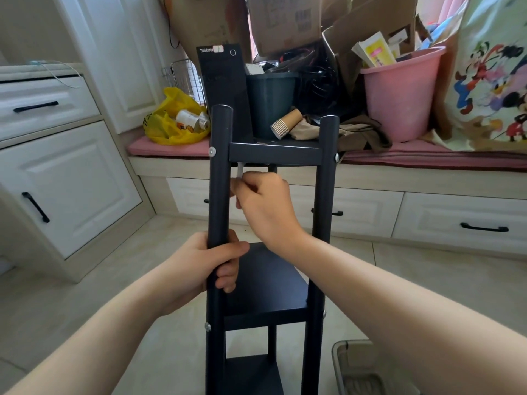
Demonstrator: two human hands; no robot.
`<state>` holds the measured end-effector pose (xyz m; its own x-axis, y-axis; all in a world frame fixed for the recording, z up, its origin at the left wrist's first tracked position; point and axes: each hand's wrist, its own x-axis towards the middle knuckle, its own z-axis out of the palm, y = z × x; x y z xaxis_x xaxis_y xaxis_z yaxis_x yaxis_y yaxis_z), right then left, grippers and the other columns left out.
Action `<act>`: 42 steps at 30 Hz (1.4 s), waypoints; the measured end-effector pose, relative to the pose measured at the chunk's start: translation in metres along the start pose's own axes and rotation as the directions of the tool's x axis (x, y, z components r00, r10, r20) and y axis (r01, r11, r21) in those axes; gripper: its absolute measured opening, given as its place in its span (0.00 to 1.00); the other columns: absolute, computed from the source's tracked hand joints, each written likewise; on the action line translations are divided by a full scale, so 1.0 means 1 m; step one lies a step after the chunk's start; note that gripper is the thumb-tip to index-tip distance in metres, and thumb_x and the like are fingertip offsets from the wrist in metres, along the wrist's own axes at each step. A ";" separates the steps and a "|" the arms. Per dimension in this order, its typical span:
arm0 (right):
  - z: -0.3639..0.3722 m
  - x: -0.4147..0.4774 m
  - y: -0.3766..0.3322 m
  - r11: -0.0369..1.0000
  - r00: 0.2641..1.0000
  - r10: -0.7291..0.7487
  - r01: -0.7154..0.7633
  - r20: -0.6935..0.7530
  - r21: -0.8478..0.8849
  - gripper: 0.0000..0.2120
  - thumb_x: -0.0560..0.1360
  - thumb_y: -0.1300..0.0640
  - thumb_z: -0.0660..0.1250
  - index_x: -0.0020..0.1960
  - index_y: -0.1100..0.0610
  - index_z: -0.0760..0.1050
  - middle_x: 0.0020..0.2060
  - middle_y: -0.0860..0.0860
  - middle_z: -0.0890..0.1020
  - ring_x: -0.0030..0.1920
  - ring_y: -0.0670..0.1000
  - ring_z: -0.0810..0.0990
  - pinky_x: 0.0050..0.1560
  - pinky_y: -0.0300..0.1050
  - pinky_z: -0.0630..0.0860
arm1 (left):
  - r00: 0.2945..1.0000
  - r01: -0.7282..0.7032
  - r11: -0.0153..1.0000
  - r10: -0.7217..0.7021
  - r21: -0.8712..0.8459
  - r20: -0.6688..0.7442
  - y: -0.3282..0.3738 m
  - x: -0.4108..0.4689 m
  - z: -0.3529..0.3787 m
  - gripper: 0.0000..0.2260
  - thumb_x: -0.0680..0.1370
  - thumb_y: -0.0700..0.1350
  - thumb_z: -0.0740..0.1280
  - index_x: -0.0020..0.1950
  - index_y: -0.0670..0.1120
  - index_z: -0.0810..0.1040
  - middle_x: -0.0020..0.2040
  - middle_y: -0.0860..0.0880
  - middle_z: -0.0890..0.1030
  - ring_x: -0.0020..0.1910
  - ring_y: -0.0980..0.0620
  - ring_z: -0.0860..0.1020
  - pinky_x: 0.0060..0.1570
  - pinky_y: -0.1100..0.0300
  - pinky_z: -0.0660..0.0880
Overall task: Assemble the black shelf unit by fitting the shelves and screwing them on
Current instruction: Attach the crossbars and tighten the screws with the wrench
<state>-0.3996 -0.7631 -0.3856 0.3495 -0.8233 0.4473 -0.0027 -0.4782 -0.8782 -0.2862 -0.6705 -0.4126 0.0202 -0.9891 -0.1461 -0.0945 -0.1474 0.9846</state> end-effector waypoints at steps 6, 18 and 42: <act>-0.009 -0.003 -0.001 0.997 0.996 0.054 -0.050 0.065 -0.064 0.16 0.77 0.59 0.65 0.37 0.71 0.75 0.19 0.45 0.65 0.24 0.46 0.63 0.25 0.37 0.61 | 1.000 0.012 1.000 -0.012 -0.015 -0.020 0.000 -0.001 0.001 0.18 0.79 0.43 0.69 0.29 0.49 0.71 0.27 0.48 0.65 0.25 0.50 0.66 0.30 0.57 0.72; -0.011 0.002 -0.011 0.999 0.999 -0.043 0.043 0.021 -0.024 0.16 0.77 0.59 0.66 0.36 0.71 0.76 0.23 0.53 0.69 0.25 0.47 0.65 0.28 0.40 0.64 | 0.999 0.015 1.000 -0.015 -0.003 -0.033 0.002 -0.001 0.000 0.17 0.79 0.43 0.69 0.30 0.48 0.71 0.28 0.47 0.65 0.25 0.49 0.66 0.31 0.57 0.72; 0.007 0.011 -0.001 0.996 0.993 -0.088 0.085 -0.080 -0.033 0.24 0.80 0.58 0.67 0.27 0.45 0.68 0.20 0.38 0.71 0.26 0.42 0.69 0.29 0.34 0.62 | 1.000 0.000 1.000 0.000 0.022 0.001 0.002 -0.002 0.002 0.17 0.80 0.42 0.67 0.31 0.47 0.69 0.28 0.46 0.64 0.26 0.49 0.65 0.32 0.56 0.73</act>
<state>-0.3892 -0.7693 -0.3814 0.2724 -0.7999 0.5348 -0.0034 -0.5566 -0.8308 -0.2881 -0.6684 -0.4109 0.0193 -0.9891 -0.1463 -0.1165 -0.1476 0.9822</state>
